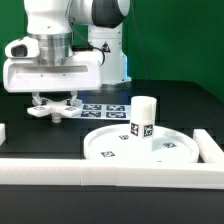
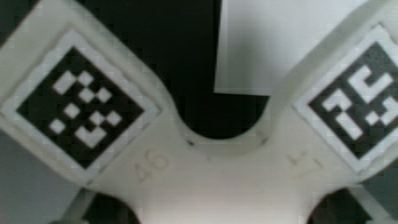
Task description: Assemble round table
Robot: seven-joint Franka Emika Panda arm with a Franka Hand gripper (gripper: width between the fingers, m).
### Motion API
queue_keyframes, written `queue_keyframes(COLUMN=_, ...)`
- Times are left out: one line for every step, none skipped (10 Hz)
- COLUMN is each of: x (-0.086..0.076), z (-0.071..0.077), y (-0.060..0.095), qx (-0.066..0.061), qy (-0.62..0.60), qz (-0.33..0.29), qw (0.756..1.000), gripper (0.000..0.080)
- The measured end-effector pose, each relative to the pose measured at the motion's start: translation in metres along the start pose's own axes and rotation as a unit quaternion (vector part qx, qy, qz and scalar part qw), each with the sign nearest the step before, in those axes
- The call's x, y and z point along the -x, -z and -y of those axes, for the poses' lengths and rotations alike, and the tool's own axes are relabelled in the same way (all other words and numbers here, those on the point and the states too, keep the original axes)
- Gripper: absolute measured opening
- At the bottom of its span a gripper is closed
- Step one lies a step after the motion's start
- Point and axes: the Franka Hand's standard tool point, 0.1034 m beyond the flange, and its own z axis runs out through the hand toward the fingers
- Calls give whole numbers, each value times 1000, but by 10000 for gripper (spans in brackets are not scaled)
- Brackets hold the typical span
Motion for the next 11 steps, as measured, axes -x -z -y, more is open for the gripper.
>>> queue_keyframes(x=0, z=0, y=0, qx=0, qy=0, qz=0, qw=1000, gripper=449)
queue_keyframes(x=0, z=0, y=0, qx=0, qy=0, qz=0, qw=1000, gripper=449)
queue_keyframes(x=0, z=0, y=0, qx=0, qy=0, qz=0, qw=1000, gripper=449)
queue_keyframes(x=-2, z=4, y=1, qx=-1, qy=-3, qz=0, qw=1000, gripper=450)
queue_keyframes(x=-10, z=25, y=10, qx=-9, qy=-27, qz=1, qw=1000, gripper=450)
queue_keyframes(x=-22, z=52, y=17, qx=-10, qy=-34, qz=-7, qw=999, gripper=452)
queue_keyframes(x=-34, z=78, y=22, qx=-13, qy=-44, qz=-7, qw=999, gripper=452)
queue_keyframes(x=-48, z=103, y=29, qx=-16, qy=-63, qz=-5, qw=998, gripper=452)
queue_keyframes(x=-66, z=129, y=40, qx=-21, qy=-82, qz=-2, qw=996, gripper=452)
queue_keyframes(x=-79, z=146, y=50, qx=-24, qy=-83, qz=8, qw=996, gripper=452)
queue_keyframes(x=-89, z=150, y=54, qx=-27, qy=-80, qz=13, qw=996, gripper=452)
